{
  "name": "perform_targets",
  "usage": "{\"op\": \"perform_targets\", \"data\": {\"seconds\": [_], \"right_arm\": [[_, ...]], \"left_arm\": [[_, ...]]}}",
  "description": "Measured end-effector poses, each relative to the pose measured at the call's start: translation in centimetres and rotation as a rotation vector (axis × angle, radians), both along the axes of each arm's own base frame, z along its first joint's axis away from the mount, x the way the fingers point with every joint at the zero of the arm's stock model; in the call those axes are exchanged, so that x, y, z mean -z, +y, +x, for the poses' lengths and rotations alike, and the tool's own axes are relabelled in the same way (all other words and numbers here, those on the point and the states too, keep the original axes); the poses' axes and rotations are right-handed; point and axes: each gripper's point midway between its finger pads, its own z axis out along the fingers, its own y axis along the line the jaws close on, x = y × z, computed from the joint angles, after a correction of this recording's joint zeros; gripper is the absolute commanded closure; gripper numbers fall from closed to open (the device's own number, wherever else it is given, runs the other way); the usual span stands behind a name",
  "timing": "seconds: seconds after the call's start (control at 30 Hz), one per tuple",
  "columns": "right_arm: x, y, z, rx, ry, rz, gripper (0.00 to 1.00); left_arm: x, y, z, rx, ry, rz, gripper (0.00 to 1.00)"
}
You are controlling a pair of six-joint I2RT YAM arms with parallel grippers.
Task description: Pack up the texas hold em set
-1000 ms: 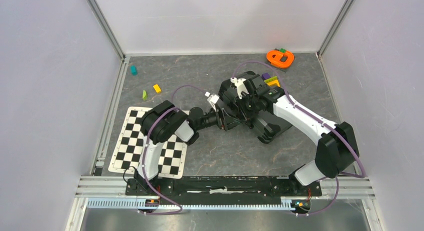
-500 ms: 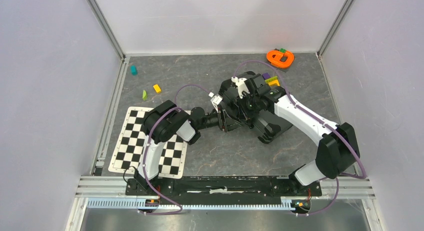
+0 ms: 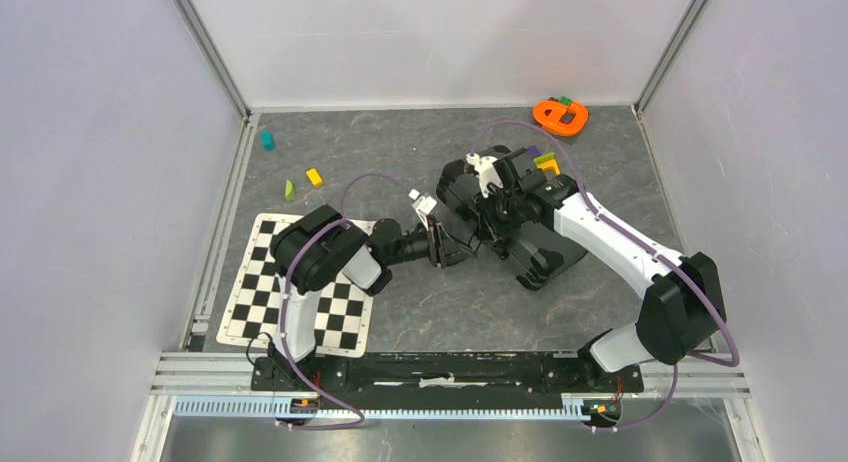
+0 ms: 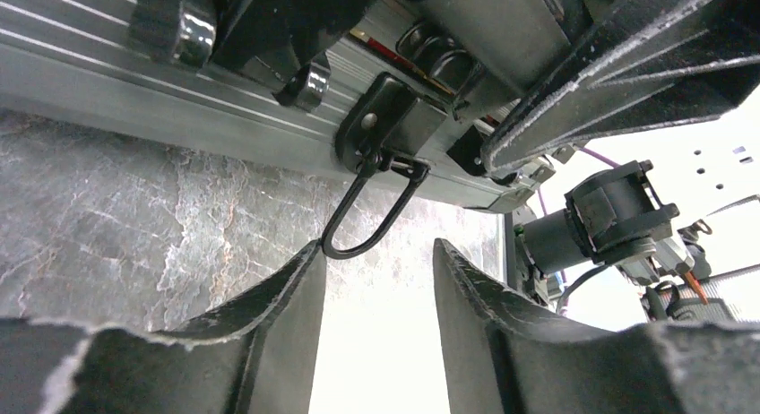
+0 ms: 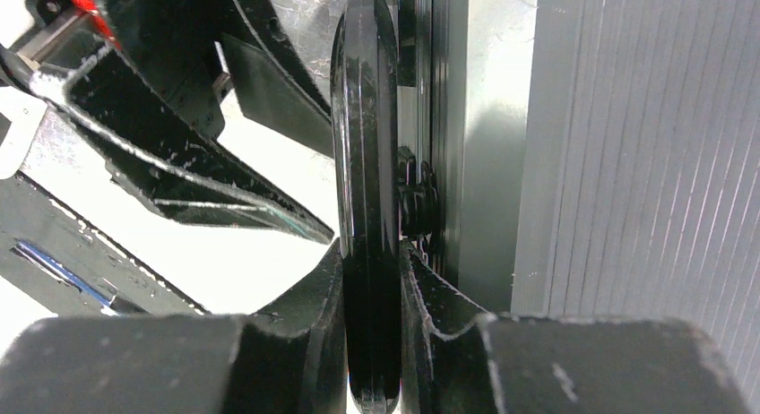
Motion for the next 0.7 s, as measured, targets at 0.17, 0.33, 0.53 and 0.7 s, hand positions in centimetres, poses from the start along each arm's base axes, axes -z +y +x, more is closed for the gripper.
{"op": "perform_targets", "data": {"seconds": [0.17,0.33,0.53,0.7], "right_arm": [[-0.1,-0.2,-0.2,0.000,-0.005,0.002,1.00],[0.1,-0.2,-0.5,-0.005,-0.009,0.012,1.00],[0.5,-0.2,-0.8,-0.011,-0.015,0.027,1.00],[1.6,0.0,-1.5,-0.023,-0.016,0.038,1.00]], "left_arm": [[0.1,0.6,0.0,-0.016,0.003,0.012,0.66],[0.5,0.6,0.0,-0.017,0.017,0.024,0.81],[1.2,1.0,-0.2,-0.028,0.041,0.042,0.93],[1.7,1.5,-1.0,-0.024,0.069,0.059,0.84]]}}
